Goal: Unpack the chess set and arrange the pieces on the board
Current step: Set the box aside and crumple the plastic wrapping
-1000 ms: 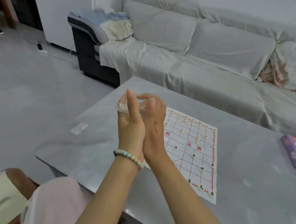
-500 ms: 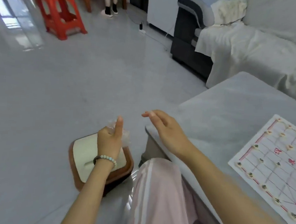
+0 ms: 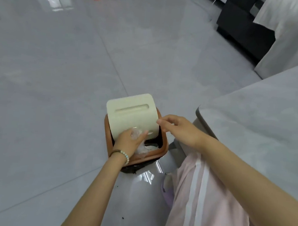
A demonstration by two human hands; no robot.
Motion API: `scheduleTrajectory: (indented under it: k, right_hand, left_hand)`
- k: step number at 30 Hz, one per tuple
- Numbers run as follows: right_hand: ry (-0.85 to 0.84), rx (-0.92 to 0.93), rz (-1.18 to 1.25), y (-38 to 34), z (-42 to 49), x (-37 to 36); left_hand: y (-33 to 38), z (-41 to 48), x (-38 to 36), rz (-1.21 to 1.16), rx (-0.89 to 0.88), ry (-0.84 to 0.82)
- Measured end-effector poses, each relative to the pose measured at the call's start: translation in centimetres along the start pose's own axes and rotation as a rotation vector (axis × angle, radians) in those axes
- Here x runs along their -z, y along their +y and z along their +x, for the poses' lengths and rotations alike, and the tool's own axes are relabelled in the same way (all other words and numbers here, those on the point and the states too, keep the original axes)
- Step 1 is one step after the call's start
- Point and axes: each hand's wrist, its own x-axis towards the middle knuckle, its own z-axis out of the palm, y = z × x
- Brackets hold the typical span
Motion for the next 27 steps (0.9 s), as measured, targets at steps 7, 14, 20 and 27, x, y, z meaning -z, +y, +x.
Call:
scheduleTrajectory:
  k: [7, 14, 20, 27]
  right_hand:
    - [-0.085, -0.075, -0.041, 0.0, -0.1, 0.0]
    - [-0.077, -0.083, -0.028, 0.0, -0.2, 0.1]
    - [-0.076, -0.092, -0.013, 0.0, -0.2, 0.2]
    - [-0.065, -0.095, -0.014, 0.2, -0.2, 0.2]
  left_hand:
    - [-1.9, 2.6, -1.2, 0.067, -0.063, -0.151]
    - [-4.0, 4.2, -2.3, 0.601, -0.058, -0.407]
    - [-3.2, 4.2, -1.7, 0.336, -0.247, -0.392]
    - [-1.6, 3.1, -2.2, 0.199, -0.103, -0.657]
